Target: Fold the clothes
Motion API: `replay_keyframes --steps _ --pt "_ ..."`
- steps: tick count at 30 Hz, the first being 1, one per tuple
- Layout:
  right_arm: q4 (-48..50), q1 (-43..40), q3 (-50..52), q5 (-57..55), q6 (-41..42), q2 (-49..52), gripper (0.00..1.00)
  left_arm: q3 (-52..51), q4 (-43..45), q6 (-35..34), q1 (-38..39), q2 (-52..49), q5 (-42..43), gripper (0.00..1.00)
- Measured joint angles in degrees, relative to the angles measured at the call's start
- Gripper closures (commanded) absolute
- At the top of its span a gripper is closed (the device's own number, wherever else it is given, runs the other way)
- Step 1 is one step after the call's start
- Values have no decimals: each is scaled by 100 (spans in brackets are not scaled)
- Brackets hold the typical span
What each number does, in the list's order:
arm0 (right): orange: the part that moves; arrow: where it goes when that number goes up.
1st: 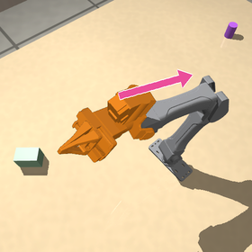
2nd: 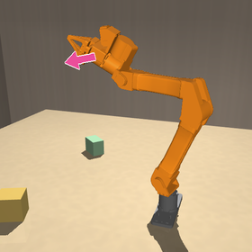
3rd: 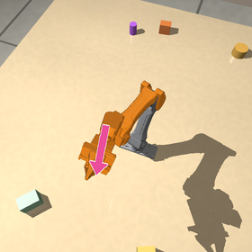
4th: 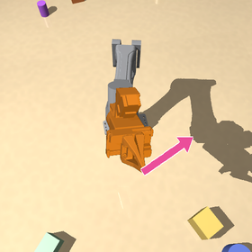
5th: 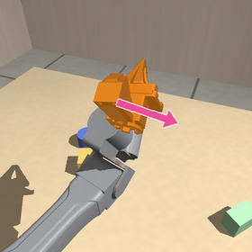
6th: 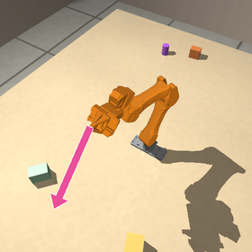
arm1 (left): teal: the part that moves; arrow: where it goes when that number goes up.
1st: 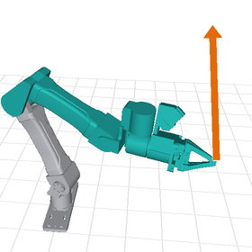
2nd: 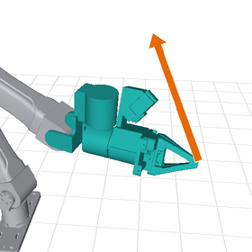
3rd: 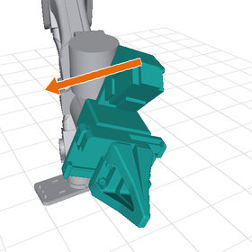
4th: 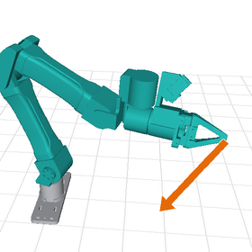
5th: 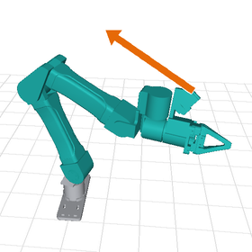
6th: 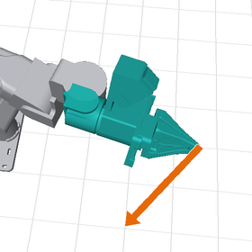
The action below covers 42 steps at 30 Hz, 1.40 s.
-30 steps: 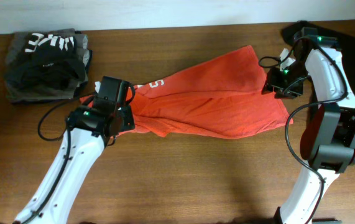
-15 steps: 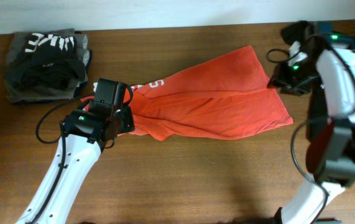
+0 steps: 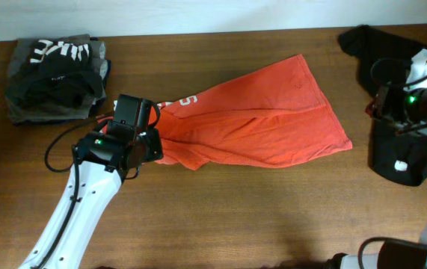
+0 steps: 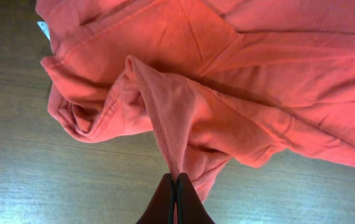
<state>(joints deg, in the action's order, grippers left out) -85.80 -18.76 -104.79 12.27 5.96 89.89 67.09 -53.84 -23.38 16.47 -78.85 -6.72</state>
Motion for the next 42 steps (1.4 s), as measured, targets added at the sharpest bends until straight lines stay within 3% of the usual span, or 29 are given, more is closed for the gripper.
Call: replay_keyframes --steps 6,14,19,26,42 --pt "590 0 1108 -13 4 -144 47 0 -387 0 11 0 192 99" --pt "2476 0 3075 94 9 -133 47 -2 -505 0 17 0 234 99" --pt "3530 0 3805 72 101 -120 47 -74 -400 0 17 -44 227 99" --pt "4446 0 4096 -321 310 -50 48 -461 94 0 17 -378 210 99" --pt "4935 0 4107 -824 463 1274 48 -507 463 0 17 -782 151 99"
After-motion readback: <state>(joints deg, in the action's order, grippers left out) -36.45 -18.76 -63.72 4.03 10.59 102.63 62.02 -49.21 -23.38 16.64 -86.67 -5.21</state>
